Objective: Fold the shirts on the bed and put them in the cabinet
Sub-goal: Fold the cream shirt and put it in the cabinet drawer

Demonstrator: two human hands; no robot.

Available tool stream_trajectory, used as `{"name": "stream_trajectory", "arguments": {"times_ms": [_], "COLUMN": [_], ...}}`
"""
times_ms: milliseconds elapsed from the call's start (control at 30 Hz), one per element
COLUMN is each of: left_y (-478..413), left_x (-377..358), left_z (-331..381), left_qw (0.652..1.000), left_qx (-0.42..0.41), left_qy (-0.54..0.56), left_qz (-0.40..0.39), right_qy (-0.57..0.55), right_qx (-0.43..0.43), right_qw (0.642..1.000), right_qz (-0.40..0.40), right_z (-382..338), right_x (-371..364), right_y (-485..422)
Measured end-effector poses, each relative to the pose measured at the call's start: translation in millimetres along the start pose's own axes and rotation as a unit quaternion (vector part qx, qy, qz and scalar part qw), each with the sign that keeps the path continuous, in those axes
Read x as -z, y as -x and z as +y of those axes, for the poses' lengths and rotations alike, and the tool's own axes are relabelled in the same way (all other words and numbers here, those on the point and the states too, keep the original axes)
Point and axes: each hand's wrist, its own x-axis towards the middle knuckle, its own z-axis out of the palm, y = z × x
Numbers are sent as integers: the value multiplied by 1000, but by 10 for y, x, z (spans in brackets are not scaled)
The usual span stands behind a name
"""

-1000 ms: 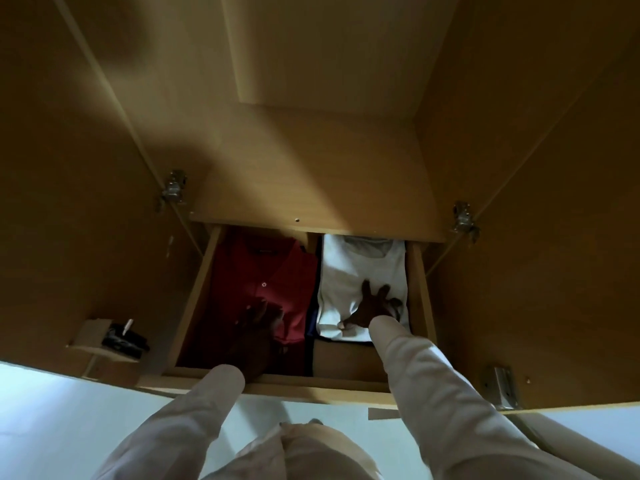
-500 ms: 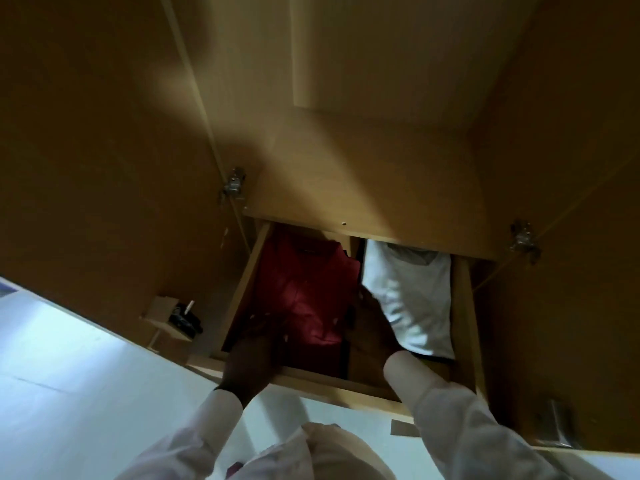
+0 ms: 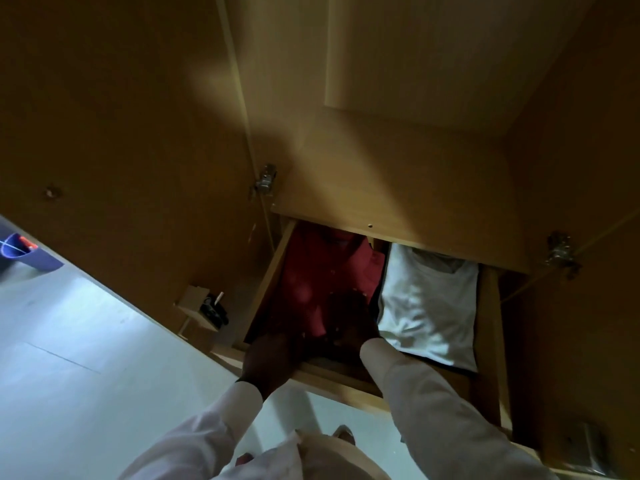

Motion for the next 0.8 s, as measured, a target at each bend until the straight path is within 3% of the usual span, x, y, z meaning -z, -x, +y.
{"name": "stream_trajectory", "arguments": {"times_ms": [133,567,700,800], "left_y": [-6,-51,-51,-81], "left_x": [29,-4,5,41], "left_z": [33,19,17,29], "left_qw": [1000,997,998,997], "left_qx": [6,-35,-23,-26], "left_qy": [-28,-57,-38,-47], "left_qz": [-7,39,50,47], "right_qy": [26,-72,-213,-398], "right_qx": [-10,-74,-25,-31], "right_qw": [999,993,977,912], "right_qz": [-16,-50,-13,89], "right_z": [36,429,453,459], "right_x": [260,144,404,623], "right_y": [-216,-856,-493,-5]}}
